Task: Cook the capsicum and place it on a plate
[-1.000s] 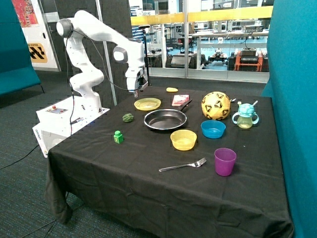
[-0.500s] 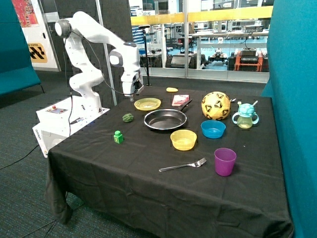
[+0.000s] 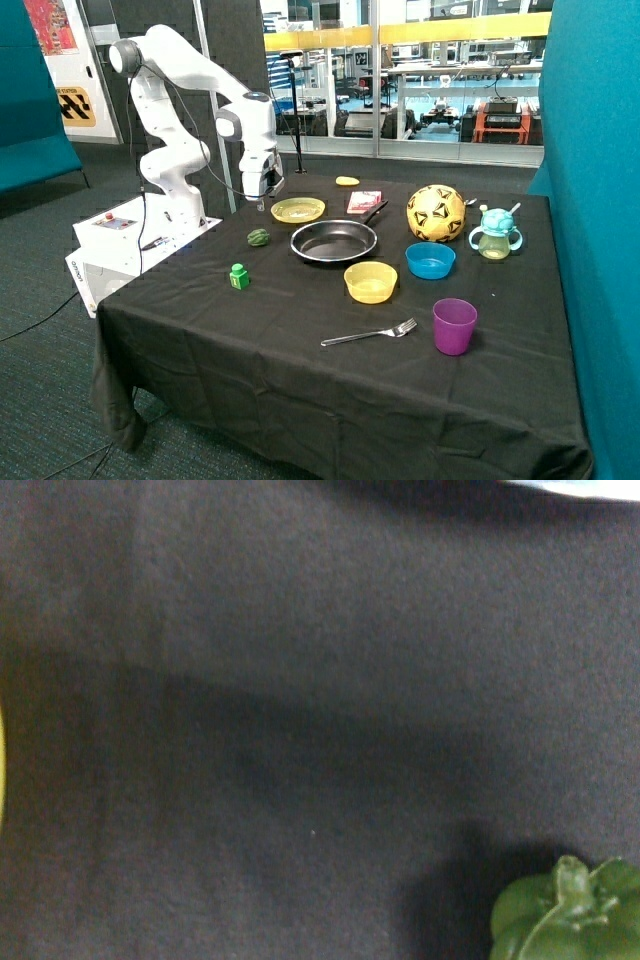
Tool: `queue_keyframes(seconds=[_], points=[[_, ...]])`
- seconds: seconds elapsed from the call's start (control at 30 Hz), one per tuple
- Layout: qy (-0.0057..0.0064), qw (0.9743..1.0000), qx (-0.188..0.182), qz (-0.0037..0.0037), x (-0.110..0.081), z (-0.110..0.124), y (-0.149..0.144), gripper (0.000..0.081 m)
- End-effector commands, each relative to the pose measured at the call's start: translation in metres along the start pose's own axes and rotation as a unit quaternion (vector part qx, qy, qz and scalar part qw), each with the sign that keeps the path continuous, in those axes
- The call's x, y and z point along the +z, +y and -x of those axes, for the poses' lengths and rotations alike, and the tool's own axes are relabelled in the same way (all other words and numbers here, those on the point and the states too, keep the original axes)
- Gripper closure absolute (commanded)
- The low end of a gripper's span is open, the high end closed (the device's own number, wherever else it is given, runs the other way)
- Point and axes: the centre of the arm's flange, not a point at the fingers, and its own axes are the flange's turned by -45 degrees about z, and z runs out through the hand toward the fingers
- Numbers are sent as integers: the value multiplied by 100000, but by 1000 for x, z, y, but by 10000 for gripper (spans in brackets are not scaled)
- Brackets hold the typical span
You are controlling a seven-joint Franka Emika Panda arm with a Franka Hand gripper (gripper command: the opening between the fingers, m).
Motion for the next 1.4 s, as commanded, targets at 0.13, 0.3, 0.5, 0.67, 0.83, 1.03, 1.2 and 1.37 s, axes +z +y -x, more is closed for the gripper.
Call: queue_keyframes(seconds=[0.13, 0.3, 0.5, 0.67, 0.83, 1.03, 1.2, 1.37], points=[[-42, 100000, 281, 23, 16, 13, 10, 47], [-42, 99999, 479, 23, 22, 22, 14, 48], [-42, 99983, 1820, 23, 31, 33, 18, 46], [-42, 99974, 2284, 24, 37, 40, 22, 43], [-42, 99963, 2712, 24, 45, 44, 26, 37], [-42, 99961, 2806, 24, 52, 38, 26, 34], [-42, 99966, 2595, 24, 53, 28, 27, 36], [-42, 99968, 2536, 24, 54, 25, 30, 38]])
